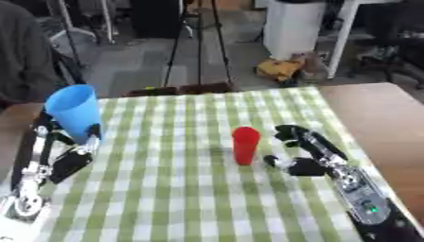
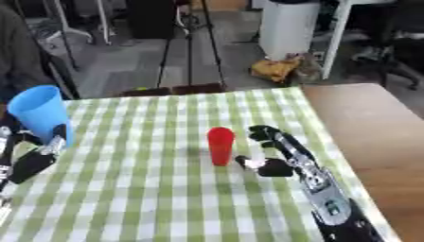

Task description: Pour the contents of one cup into another cup.

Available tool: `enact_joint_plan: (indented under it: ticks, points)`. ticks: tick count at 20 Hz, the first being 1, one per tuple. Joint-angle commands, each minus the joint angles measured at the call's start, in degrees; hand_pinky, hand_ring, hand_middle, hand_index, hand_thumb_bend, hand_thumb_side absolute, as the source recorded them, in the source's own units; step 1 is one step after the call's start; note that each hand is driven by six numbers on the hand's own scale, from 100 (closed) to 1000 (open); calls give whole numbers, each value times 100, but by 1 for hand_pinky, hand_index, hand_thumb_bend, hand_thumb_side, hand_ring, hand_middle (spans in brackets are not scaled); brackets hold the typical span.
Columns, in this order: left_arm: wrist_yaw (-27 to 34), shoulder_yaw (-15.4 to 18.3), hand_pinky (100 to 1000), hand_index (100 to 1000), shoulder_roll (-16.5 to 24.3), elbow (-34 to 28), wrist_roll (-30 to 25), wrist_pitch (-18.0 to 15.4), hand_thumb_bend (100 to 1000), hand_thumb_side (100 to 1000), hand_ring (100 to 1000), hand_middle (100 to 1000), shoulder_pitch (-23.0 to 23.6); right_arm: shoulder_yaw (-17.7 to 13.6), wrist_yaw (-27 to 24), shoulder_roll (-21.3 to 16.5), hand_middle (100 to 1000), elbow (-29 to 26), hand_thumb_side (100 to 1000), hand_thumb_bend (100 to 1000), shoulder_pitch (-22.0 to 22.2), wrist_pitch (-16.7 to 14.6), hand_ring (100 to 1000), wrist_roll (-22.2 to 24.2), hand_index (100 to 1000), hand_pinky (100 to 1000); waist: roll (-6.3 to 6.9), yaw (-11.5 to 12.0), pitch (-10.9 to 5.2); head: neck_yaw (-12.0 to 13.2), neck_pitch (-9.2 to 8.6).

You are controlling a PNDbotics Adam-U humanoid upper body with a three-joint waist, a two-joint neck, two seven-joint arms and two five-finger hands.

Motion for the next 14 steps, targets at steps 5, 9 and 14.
enact_joint_plan:
  ticks: [5, 9, 14]
  points:
    - [30, 17, 493, 736, 108, -144, -21, -10, 100, 250, 523, 580, -125, -95, 290, 39, 748, 186, 253, 519, -308, -91, 851, -264, 884, 839, 34, 77, -8, -33, -101]
    - [32, 17, 494, 736, 107, -145, -22, -9, 100, 250, 523, 580, -145, -110, 349, 75, 746, 259, 257, 516, -373, -109, 849, -318, 883, 840, 51, 120, 26, -33, -127]
    - [36, 20, 494, 736, 107, -149, -25, -7, 100, 251, 523, 580, -173, -111, 391, 111, 744, 301, 261, 508, -423, -123, 848, -342, 882, 840, 67, 163, 63, -36, -150]
